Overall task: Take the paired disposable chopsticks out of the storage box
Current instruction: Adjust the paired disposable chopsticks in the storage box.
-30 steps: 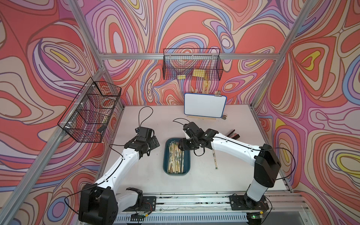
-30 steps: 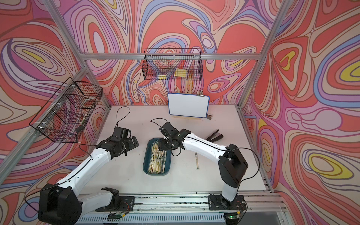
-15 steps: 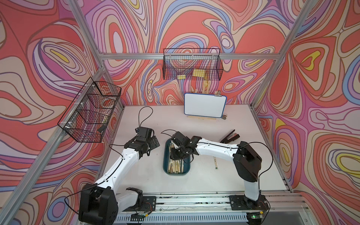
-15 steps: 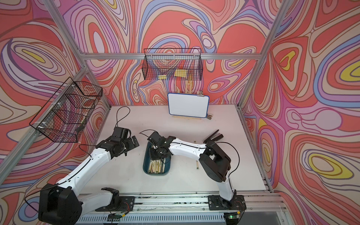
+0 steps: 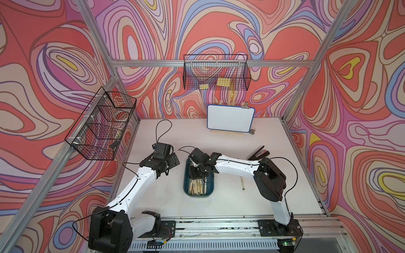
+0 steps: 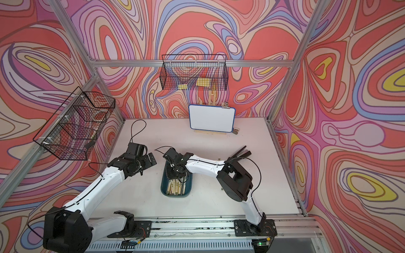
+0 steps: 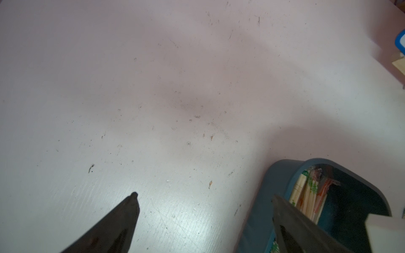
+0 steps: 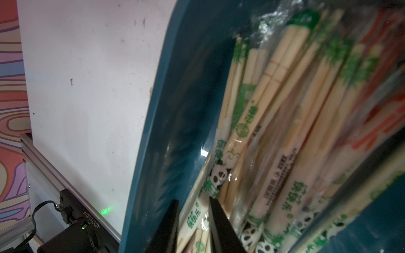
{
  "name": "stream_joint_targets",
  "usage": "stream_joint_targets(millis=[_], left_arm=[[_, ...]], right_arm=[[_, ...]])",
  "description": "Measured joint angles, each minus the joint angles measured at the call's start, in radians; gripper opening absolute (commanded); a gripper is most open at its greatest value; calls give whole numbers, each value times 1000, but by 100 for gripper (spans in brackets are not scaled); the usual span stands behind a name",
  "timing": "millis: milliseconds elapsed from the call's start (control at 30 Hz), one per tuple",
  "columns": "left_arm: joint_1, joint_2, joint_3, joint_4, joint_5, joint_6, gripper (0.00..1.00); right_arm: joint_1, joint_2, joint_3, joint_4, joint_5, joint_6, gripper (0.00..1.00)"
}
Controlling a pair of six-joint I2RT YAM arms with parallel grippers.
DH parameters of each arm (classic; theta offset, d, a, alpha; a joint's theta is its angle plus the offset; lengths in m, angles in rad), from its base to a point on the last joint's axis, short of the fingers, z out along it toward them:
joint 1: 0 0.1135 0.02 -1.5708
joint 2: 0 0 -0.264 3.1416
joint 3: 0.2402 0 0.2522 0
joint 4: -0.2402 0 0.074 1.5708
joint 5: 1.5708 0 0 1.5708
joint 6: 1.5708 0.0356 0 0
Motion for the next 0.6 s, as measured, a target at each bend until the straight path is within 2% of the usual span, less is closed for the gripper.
stream_joint_targets(millis=[600], left_arm=[[0,-2,-12,0,7,3,100]], right_arm=[[0,62,68,-22,20,3,29]])
